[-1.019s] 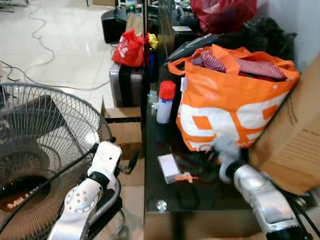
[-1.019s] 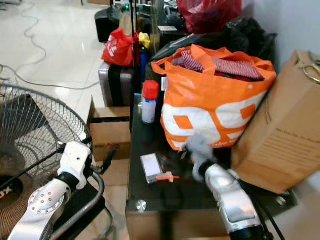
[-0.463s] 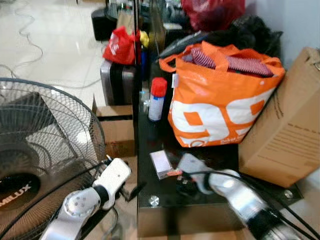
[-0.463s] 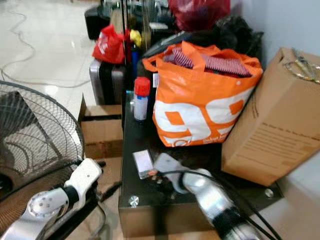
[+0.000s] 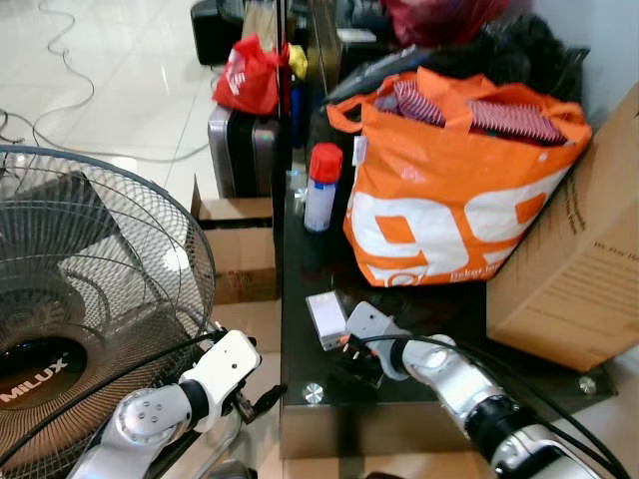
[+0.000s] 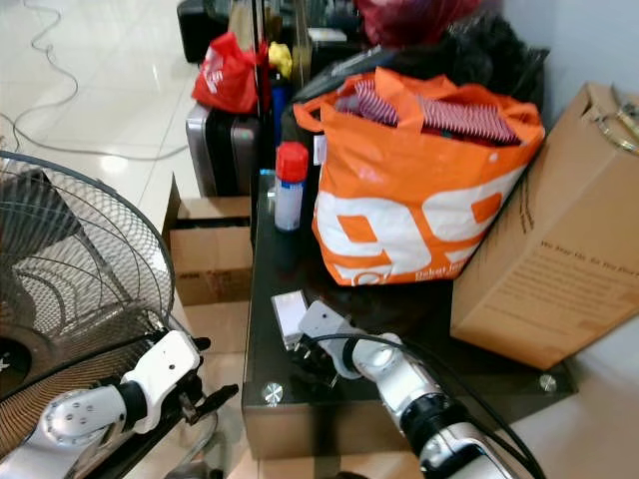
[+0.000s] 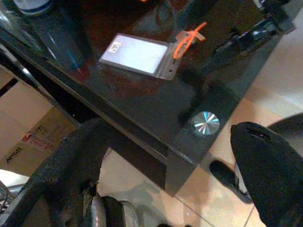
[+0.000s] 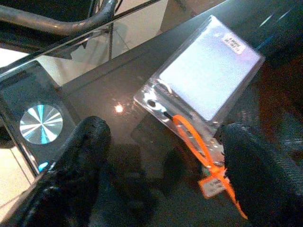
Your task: Hang keys on a hook
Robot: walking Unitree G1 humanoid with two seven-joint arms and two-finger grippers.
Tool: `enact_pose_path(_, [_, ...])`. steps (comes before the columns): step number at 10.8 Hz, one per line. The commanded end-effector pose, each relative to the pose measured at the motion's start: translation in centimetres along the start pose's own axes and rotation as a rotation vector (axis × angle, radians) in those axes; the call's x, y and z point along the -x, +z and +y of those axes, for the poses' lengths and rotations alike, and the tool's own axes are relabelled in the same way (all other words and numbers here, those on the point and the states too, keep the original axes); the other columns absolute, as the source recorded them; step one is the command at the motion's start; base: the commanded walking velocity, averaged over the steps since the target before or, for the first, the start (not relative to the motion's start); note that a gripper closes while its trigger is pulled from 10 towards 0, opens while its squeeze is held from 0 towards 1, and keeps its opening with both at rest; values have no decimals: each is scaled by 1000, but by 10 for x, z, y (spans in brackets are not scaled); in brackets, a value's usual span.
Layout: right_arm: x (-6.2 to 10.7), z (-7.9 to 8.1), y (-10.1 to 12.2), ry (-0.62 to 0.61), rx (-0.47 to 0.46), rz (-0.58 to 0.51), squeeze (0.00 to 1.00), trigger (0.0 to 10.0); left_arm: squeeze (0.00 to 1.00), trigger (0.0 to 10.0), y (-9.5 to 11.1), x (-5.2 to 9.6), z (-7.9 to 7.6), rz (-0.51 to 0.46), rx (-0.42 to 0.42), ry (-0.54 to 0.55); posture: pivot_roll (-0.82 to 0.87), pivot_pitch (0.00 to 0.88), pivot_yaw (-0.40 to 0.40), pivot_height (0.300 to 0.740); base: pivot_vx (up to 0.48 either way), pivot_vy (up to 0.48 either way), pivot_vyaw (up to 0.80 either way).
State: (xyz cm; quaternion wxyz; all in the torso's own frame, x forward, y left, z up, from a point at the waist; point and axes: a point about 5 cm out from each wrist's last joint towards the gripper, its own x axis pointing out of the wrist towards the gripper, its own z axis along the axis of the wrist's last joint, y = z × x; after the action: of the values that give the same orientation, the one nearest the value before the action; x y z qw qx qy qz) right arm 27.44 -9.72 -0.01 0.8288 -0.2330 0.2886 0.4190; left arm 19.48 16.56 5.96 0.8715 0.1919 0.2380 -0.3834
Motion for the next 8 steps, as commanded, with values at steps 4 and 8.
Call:
enact_pose_path(4, [-5, -9, 11, -90, -44, -74, 0, 0, 392, 10000, 9, 18, -3, 3, -21, -26, 116, 157, -51, 740, 0, 0, 0])
enact_pose_path(8, [-5, -16, 10, -92, 2, -51, 0, 0, 392, 10000, 11, 19, -1, 6, -20, -19, 122, 154, -59, 740, 0, 0, 0])
